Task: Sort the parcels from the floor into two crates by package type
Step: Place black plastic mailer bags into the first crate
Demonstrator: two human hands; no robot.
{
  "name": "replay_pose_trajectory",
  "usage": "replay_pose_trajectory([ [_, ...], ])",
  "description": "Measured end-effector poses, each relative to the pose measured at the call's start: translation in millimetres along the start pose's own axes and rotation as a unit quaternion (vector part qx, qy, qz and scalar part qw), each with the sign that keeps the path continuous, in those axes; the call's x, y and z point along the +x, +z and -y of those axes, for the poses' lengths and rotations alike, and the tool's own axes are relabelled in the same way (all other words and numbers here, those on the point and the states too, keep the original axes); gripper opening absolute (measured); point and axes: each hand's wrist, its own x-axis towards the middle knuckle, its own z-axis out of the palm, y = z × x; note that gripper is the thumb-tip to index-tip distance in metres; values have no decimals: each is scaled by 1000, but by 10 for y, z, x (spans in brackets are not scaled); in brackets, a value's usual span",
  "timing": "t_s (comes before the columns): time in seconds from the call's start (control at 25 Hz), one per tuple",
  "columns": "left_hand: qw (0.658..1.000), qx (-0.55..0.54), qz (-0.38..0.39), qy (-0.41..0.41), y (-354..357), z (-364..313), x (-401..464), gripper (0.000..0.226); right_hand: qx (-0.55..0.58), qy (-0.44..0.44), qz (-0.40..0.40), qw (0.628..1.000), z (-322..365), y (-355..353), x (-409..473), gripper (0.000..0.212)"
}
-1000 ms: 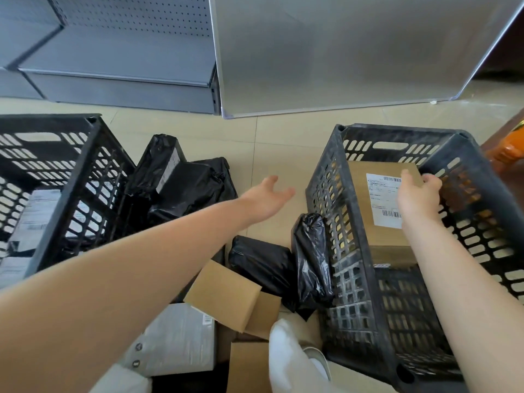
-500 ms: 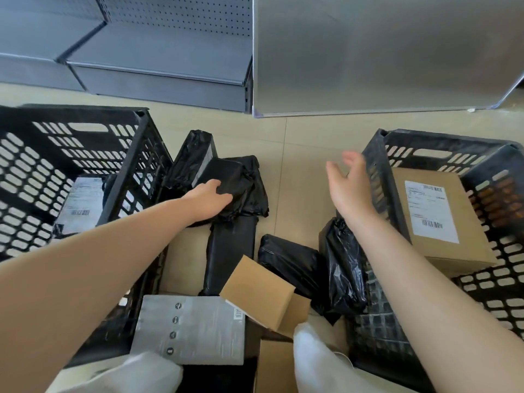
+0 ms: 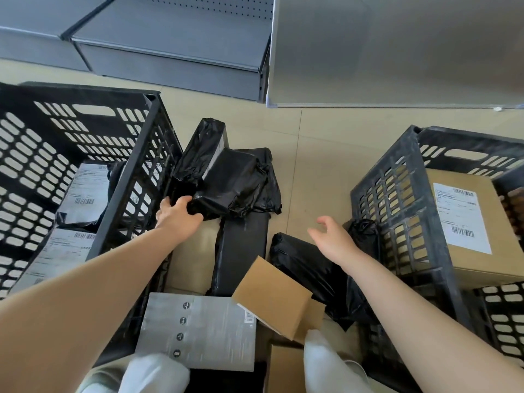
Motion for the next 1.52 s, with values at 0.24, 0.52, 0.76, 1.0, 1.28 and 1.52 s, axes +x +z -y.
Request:
replay_pose_trajectory([
  [0.24, 989, -55, -122, 71, 10, -37, 202, 79, 26, 23, 20, 999, -122, 125, 113, 56],
  [0.52, 996, -34, -71, 45, 2, -119, 544, 54, 88, 46, -5, 995, -274, 150, 248, 56],
  [0.76, 987, -83, -127, 49, 65, -154, 553, 25, 98, 32, -3, 995, -243, 218, 298, 53],
  [1.0, 958, -168, -214, 85, 68, -184, 516, 23, 95, 17, -4, 995, -149, 192, 274, 51],
  [1.28, 890, -373, -261, 38, -97, -327, 492, 6, 138, 3, -19, 990, 19, 93, 208, 49],
  [1.52, 810, -545, -218, 2, -227, -430, 271, 7, 154, -15, -10, 988, 157, 167, 189, 49],
])
